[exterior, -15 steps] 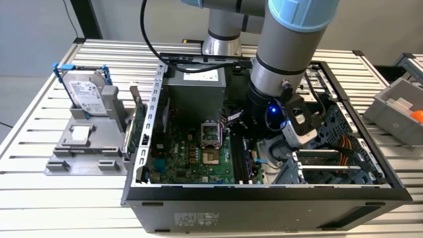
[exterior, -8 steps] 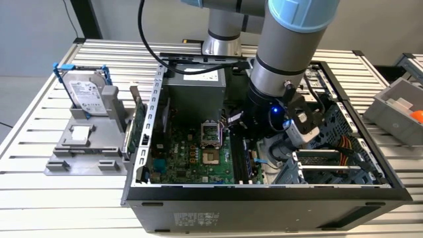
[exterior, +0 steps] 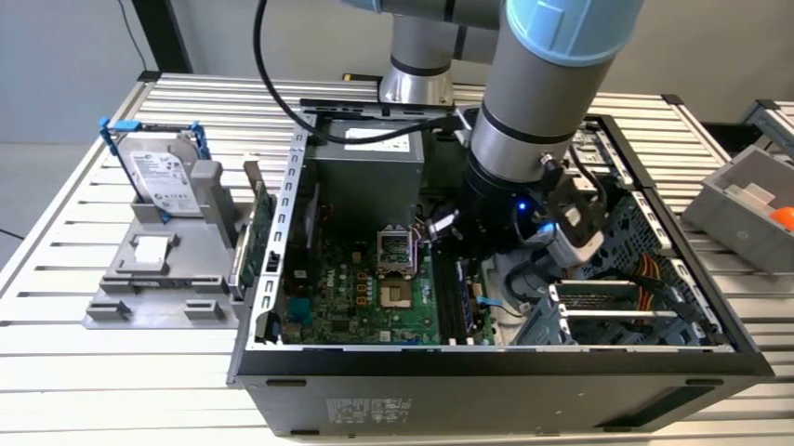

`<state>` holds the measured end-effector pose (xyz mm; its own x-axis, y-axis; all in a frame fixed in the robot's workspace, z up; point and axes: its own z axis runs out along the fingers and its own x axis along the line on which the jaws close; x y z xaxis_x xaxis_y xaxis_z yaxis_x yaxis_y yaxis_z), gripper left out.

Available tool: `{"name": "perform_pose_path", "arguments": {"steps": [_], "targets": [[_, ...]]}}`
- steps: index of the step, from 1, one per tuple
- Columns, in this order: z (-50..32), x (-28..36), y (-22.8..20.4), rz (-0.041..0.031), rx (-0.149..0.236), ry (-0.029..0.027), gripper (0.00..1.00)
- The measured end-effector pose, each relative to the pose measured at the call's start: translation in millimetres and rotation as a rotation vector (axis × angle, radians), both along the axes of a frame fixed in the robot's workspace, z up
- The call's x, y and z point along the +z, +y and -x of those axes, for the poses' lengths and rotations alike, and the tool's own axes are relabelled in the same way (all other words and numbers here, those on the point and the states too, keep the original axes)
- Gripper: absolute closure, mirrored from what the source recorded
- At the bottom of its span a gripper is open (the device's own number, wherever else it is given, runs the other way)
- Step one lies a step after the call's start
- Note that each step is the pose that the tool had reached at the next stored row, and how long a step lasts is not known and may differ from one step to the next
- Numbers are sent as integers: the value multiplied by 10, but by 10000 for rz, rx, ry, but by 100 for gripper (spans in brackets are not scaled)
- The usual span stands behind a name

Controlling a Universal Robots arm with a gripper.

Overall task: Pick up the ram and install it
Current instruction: 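Press down the ram until it locks into place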

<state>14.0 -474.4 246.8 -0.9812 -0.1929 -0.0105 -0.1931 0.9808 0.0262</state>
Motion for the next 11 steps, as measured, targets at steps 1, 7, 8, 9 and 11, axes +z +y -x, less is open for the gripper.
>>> {"name": "perform_pose_path", "arguments": {"steps": [1,7,8,9,11], "targets": [[0,0,0,-1,131,-3,100],[-7,0,0,0,864,-4,100],[-9,0,0,0,972,-4,100],[-12,0,0,0,1073,-5,100],[-19,0,0,0,1276,-5,100]]}}
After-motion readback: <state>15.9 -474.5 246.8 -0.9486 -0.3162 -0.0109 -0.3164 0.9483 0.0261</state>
